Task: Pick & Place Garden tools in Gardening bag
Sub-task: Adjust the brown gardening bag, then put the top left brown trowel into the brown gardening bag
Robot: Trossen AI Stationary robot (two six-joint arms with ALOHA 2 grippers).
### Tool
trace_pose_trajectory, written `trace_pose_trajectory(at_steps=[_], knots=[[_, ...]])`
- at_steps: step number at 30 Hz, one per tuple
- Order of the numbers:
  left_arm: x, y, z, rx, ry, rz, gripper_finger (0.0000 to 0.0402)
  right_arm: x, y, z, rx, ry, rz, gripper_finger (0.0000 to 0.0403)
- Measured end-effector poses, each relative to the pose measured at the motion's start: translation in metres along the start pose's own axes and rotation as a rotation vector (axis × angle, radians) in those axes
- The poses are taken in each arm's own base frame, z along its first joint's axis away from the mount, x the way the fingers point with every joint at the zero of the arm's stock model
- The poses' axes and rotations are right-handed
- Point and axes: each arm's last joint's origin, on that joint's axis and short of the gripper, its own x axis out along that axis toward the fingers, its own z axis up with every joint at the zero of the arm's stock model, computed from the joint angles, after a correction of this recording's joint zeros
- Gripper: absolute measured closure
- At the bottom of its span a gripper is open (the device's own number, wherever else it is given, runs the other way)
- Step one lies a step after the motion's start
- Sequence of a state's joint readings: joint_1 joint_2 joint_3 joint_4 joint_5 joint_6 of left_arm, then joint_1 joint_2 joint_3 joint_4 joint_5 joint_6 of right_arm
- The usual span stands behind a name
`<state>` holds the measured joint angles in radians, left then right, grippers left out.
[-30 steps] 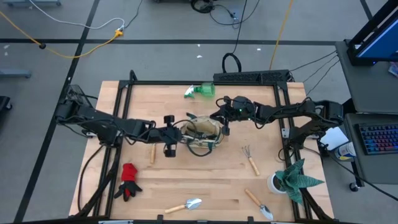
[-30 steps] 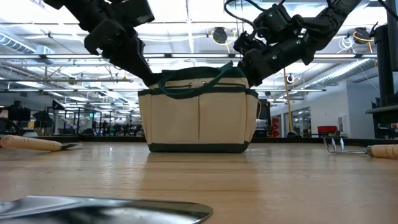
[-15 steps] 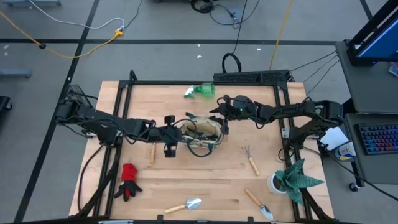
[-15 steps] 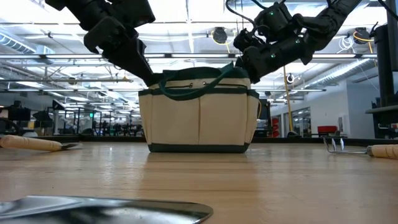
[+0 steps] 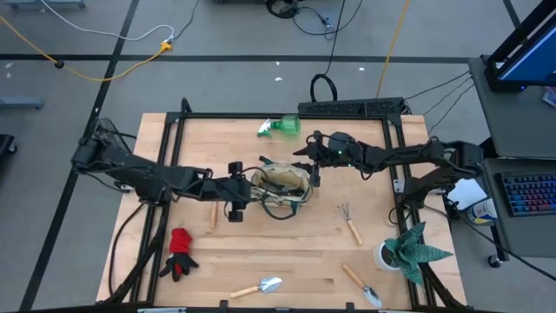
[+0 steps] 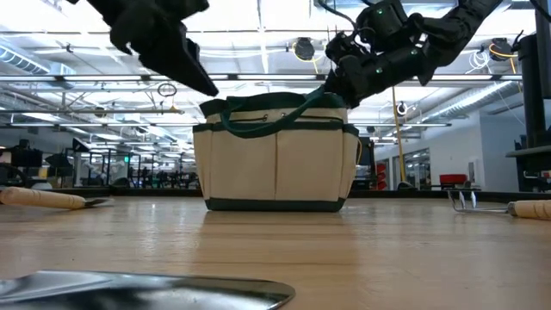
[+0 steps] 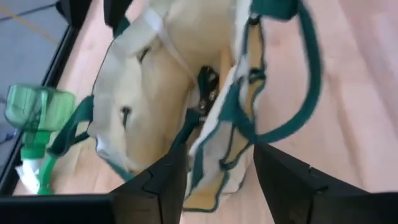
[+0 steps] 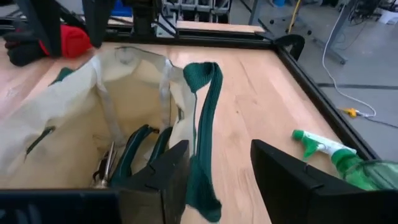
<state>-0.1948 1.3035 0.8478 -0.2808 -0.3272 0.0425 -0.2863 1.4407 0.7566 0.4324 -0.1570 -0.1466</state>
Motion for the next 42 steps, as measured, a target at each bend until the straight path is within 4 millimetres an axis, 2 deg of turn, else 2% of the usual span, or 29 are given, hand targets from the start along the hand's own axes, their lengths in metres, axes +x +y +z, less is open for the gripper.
trace_pose_trajectory(at_steps=[5, 8, 13, 18, 24, 29, 35, 39, 42], knots=[[-0.023, 0.001, 0.002, -0.034, -0.043, 0.028, 0.0211, -0.008, 0.000, 0.008, 0.001, -0.022, -0.003, 0.0238], [-0.036, 0.005, 0.000, -0.111, -0.036, 0.031, 0.0211, -0.012, 0.000, 0.011, 0.011, -0.030, -0.003, 0.0240], [-0.052, 0.011, -0.014, -0.336, 0.058, 0.043, 0.0211, -0.013, 0.000, 0.012, 0.028, -0.038, -0.004, 0.0238], [-0.057, 0.012, -0.035, -0.539, 0.255, 0.094, 0.0211, -0.013, 0.000, 0.012, 0.027, -0.036, -0.004, 0.0238], [-0.055, 0.010, -0.050, -0.736, 0.421, 0.208, 0.0211, -0.013, 0.000, 0.013, 0.024, -0.047, -0.005, 0.0242], [-0.044, 0.004, -0.057, -0.835, 0.495, 0.191, 0.0211, -0.013, 0.000, 0.013, 0.022, -0.050, -0.006, 0.0240], [-0.028, -0.006, -0.088, -0.915, 0.662, 0.198, 0.0211, -0.013, 0.000, 0.015, 0.019, -0.067, -0.008, 0.0240], [-0.024, -0.009, -0.109, -0.957, 0.754, 0.222, 0.0211, -0.013, 0.000, 0.015, 0.019, -0.067, -0.008, 0.0242], [-0.023, -0.011, -0.117, -0.997, 0.781, 0.239, 0.0211, -0.013, 0.000, 0.015, 0.019, -0.067, -0.008, 0.0242]])
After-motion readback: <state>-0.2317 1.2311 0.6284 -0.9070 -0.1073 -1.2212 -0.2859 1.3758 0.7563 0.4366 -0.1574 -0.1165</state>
